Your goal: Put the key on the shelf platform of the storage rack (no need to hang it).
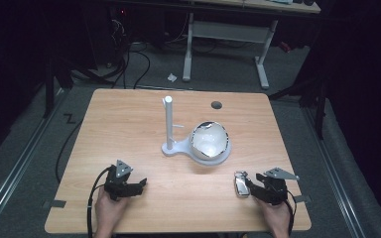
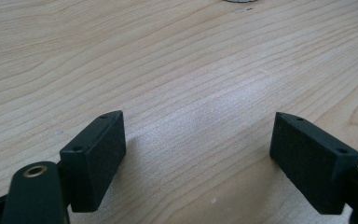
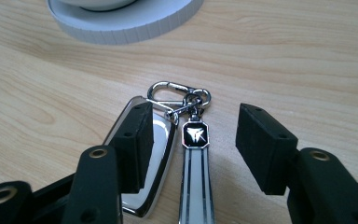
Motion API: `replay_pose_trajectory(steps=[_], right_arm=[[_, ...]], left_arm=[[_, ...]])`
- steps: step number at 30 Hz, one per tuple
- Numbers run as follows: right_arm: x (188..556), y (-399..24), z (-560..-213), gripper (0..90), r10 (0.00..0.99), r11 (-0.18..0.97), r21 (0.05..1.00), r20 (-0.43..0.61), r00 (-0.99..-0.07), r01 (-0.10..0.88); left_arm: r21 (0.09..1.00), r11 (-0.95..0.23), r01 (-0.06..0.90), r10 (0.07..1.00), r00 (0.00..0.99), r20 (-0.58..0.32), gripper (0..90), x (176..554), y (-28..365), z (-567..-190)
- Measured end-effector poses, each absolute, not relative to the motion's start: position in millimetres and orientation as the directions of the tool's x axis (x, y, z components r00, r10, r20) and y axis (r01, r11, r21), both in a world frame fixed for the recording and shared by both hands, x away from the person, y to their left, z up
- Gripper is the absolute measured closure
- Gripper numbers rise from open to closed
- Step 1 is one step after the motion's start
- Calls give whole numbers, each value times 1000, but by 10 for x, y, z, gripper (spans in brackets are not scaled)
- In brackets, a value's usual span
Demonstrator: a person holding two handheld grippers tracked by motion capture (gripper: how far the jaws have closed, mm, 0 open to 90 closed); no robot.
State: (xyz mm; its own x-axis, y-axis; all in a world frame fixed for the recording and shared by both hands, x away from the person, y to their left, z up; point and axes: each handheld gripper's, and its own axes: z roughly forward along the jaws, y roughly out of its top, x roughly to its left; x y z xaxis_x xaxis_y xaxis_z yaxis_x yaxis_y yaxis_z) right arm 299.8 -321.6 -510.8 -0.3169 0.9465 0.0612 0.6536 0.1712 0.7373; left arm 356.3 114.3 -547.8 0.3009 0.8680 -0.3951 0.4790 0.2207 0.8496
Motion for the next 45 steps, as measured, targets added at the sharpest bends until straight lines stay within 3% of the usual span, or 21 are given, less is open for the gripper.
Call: replay_pose_trajectory(steps=[10, 19, 25, 45], right_arm=[[3028, -3224, -5191, 550, 942, 171, 716, 81, -324, 677], [3040, -3264, -5216, 697, 942, 177, 703, 80, -325, 689], [3041, -3250, -5209, 742, 938, 196, 703, 68, -340, 683], [3020, -3231, -5203, 754, 933, 218, 719, 45, -357, 660]], left_arm=[[849, 223, 479, 867, 300, -397, 187, 3563, 1142, -5478], [850, 221, 479, 868, 301, -395, 187, 3563, 1143, -5478], [849, 223, 479, 868, 300, -397, 187, 3563, 1141, -5478], [849, 223, 479, 867, 300, -397, 187, 3563, 1141, -5478]])
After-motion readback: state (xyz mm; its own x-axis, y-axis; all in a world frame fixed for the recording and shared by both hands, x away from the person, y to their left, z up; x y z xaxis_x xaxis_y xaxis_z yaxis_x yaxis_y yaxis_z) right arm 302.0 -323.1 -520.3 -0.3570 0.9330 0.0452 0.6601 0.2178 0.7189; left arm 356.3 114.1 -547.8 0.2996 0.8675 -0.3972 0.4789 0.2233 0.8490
